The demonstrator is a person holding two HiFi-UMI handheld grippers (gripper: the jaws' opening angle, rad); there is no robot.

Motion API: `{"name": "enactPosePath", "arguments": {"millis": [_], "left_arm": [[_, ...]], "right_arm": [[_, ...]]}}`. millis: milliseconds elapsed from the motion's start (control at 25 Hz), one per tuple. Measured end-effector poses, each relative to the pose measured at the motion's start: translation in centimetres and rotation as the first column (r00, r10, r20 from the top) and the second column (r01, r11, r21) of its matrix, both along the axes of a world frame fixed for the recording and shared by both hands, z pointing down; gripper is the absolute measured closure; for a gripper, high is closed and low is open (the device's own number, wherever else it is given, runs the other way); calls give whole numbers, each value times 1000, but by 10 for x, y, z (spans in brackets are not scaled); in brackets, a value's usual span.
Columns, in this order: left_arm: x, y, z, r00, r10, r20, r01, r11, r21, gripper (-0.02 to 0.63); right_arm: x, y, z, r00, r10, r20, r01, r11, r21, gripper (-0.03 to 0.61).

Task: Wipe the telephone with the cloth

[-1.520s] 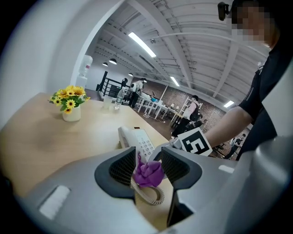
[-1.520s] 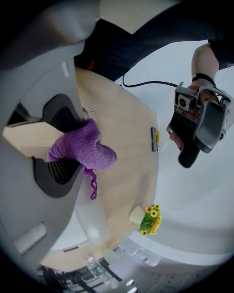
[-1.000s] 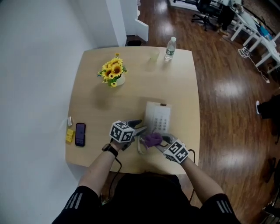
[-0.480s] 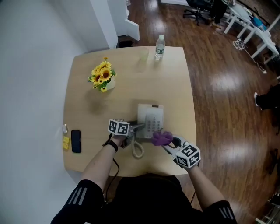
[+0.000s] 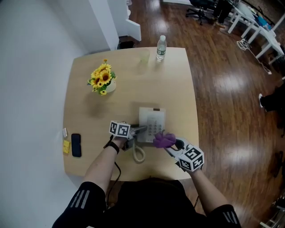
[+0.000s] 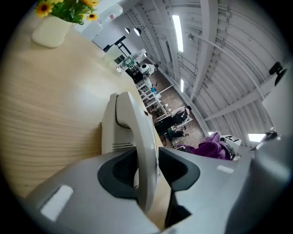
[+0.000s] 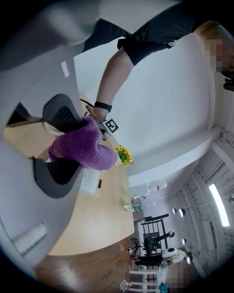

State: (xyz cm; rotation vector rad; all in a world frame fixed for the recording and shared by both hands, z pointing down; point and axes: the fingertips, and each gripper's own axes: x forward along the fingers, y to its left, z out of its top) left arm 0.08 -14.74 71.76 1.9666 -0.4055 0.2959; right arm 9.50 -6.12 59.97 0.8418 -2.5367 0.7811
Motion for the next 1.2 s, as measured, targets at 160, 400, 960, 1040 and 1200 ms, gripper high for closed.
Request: {"name": "enactPosePath", "arguments": {"millis": [160, 400, 960, 1040, 1200], "left_arm": [[2, 0, -3, 999, -12, -49, 11, 1000, -29, 511], [0, 20, -65, 957, 71, -282, -62, 997, 39, 522], [-6, 120, -309, 644, 429, -633, -171, 888, 427, 522], [-11, 135, -333, 601, 475, -643, -175, 863, 474, 522], [-14, 156, -358, 564, 541, -624, -199, 822, 533, 522]], "right_arm": [[3, -1, 3, 1000, 5, -7, -5, 1000, -5, 417], [16, -10, -7, 999, 48, 22, -48, 999, 3, 417], [-4, -40, -135, 993, -13, 116, -21, 958, 285, 417], [-17, -40, -171, 992, -64, 109, 19, 928, 372, 417], [-52, -26, -248, 976, -198, 95, 112, 821, 560, 417]]}}
